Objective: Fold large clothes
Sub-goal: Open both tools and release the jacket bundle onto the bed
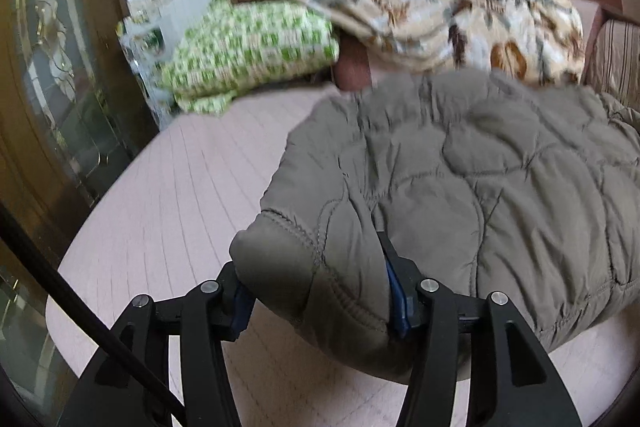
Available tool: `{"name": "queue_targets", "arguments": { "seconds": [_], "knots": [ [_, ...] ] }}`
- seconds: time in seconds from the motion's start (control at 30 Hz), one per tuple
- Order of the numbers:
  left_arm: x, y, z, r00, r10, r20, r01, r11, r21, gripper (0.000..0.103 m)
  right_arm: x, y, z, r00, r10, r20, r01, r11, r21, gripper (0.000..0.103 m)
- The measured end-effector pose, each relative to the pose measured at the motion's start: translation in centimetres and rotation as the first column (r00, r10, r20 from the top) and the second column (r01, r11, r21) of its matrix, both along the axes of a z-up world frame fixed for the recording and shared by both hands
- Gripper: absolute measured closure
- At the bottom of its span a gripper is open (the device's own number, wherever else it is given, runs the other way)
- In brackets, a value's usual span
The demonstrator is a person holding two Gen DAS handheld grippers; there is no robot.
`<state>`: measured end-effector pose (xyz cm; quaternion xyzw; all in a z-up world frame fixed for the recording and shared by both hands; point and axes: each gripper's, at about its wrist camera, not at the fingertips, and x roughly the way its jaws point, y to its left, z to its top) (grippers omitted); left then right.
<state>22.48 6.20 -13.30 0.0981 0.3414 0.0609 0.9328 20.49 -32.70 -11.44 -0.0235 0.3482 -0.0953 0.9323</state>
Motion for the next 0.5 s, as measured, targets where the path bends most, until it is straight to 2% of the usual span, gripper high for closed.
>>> {"name": "queue_targets", "arguments": {
  "seconds": [0.03,0.1,0.17,0.2,0.23,0.27,0.3,0.37,0.4,0.47,0.5],
  "knots": [
    [0.2,-0.1,-0.5,1.000,-0.001,-0.017,0.001,1.000,0.012,0.044,0.2,-0.6,-0.6,1.000,-0.005,-0.022,0.006,0.999,0.036,0.055],
    [0.4,0.1,-1.3,0.999,0.010,-0.042,-0.009,1.000,0.029,0.030,0.8,-2.4,-2.3,0.996,-0.007,-0.091,0.022,0.986,0.164,0.047],
    [0.4,0.6,-1.8,0.998,0.026,-0.058,-0.023,0.999,0.042,0.025,0.6,-4.1,-3.3,0.993,-0.024,-0.113,0.055,0.959,0.279,0.036],
    [0.5,1.0,-1.8,0.997,0.025,-0.069,-0.024,1.000,0.019,0.023,0.4,-5.8,-4.0,0.991,-0.043,-0.127,0.089,0.919,0.384,0.027],
    [0.4,1.7,-1.7,0.996,0.027,-0.079,-0.029,0.999,-0.023,0.022,0.2,-6.8,-4.5,0.990,-0.053,-0.133,0.107,0.891,0.440,0.022],
    [0.3,2.5,-1.5,0.996,0.031,-0.086,-0.037,0.997,-0.067,0.021,-0.1,-8.0,-5.0,0.988,-0.067,-0.140,0.130,0.853,0.506,0.021],
    [0.2,3.3,-1.0,0.996,0.043,-0.082,-0.051,0.994,-0.099,0.019,-0.7,-9.4,-5.4,0.987,-0.084,-0.139,0.150,0.799,0.583,0.021],
    [-0.3,4.8,-0.1,0.995,0.074,-0.066,-0.083,0.984,-0.159,0.016,-1.7,-10.6,-5.4,0.987,-0.113,-0.118,0.162,0.750,0.641,0.021],
    [-0.6,6.2,0.4,0.993,0.096,-0.063,-0.107,0.970,-0.216,0.015,-2.3,-11.0,-5.1,0.987,-0.124,-0.105,0.162,0.742,0.650,0.021],
    [-0.9,7.5,1.1,0.988,0.146,-0.046,-0.153,0.955,-0.254,0.016,-3.4,-11.4,-4.5,0.984,-0.158,-0.080,0.173,0.746,0.643,0.021],
    [-1.1,8.1,1.5,0.981,0.194,-0.024,-0.194,0.952,-0.235,0.016,-3.8,-11.4,-4.1,0.982,-0.177,-0.069,0.181,0.758,0.627,0.021]
  ]
}}
